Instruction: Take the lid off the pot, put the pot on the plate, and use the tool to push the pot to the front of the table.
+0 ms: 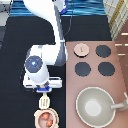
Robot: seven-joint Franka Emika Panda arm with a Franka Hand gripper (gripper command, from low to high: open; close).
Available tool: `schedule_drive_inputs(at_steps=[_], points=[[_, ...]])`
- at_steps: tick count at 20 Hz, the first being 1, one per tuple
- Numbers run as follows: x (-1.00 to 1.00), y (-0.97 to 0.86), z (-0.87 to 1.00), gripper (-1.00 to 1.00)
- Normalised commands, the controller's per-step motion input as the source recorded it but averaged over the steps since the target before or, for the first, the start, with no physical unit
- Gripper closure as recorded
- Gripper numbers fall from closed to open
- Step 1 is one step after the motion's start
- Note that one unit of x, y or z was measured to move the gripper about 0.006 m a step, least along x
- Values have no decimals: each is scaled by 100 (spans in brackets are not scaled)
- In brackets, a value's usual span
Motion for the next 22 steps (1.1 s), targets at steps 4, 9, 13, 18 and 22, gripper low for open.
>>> schedule_drive_inputs(at_steps=[4,9,13,18,22], points=[[-77,-21,62,100],[-70,-31,62,100],[-63,-39,62,100],[-63,-37,55,100],[-61,-32,21,100]])
